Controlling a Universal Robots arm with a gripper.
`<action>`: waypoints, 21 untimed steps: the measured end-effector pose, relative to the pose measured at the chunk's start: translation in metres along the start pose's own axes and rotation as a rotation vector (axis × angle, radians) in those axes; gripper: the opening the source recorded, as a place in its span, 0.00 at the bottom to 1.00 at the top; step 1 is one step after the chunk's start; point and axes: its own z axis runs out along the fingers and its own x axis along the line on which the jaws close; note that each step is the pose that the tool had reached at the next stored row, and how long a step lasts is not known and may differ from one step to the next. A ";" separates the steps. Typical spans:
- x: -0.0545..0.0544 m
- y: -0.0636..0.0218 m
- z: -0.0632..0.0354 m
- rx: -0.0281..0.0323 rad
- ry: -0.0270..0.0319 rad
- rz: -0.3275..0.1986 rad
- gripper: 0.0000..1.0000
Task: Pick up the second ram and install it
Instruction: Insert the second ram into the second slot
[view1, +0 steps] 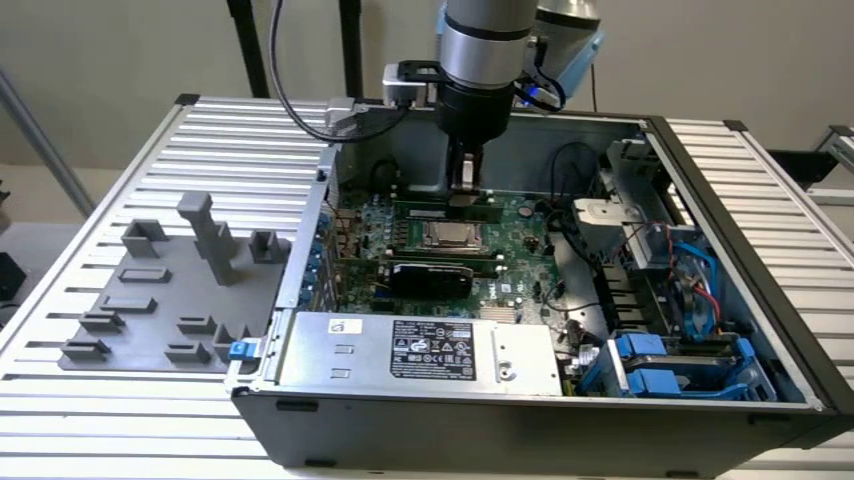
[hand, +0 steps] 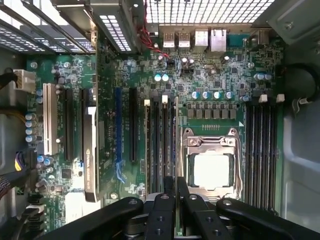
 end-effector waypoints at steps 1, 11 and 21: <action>0.000 -0.0001 0.0019 0.0003 0.0000 0.000 0.00; 0.000 -0.0006 0.0201 0.0023 -0.0003 0.006 0.00; 0.000 -0.0011 0.0380 0.0122 -0.0009 0.014 0.00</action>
